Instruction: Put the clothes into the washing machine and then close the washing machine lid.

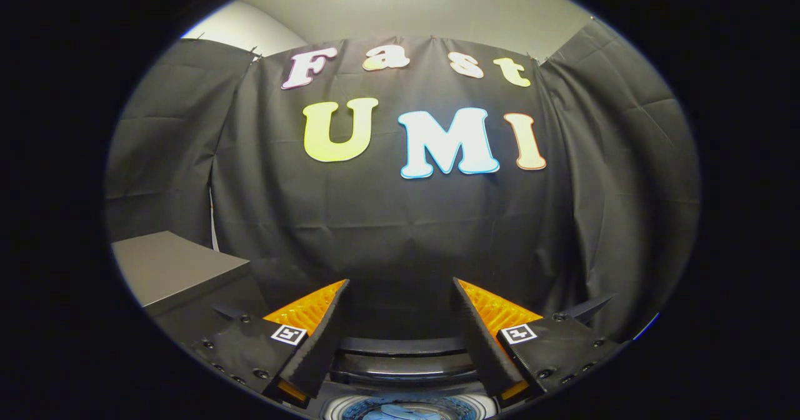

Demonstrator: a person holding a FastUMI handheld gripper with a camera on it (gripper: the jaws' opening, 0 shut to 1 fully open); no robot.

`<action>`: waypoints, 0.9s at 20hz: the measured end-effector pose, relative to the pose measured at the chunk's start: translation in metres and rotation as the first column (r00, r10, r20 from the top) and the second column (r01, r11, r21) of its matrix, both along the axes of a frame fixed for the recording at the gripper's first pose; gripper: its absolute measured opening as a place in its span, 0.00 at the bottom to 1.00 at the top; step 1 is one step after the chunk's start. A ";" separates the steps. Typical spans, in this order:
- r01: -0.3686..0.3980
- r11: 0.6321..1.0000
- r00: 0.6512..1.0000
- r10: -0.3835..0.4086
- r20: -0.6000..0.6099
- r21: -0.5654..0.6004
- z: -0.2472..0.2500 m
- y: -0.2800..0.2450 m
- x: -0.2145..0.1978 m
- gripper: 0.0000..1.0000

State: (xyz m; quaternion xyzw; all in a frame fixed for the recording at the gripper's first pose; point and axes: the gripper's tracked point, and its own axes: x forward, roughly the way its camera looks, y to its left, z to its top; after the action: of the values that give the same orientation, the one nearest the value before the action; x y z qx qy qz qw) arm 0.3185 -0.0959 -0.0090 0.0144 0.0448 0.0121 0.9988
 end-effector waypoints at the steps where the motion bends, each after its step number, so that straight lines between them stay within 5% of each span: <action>1: -0.001 1.000 1.000 0.001 0.001 0.000 -0.001 0.000 -0.003 0.97; 18: -0.024 1.000 1.000 0.024 -0.010 -0.007 -0.029 0.003 -0.071 0.98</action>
State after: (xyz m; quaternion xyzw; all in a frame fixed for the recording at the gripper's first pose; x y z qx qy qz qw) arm 0.2472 -0.0934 -0.0380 0.0102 0.0497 0.0238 0.9984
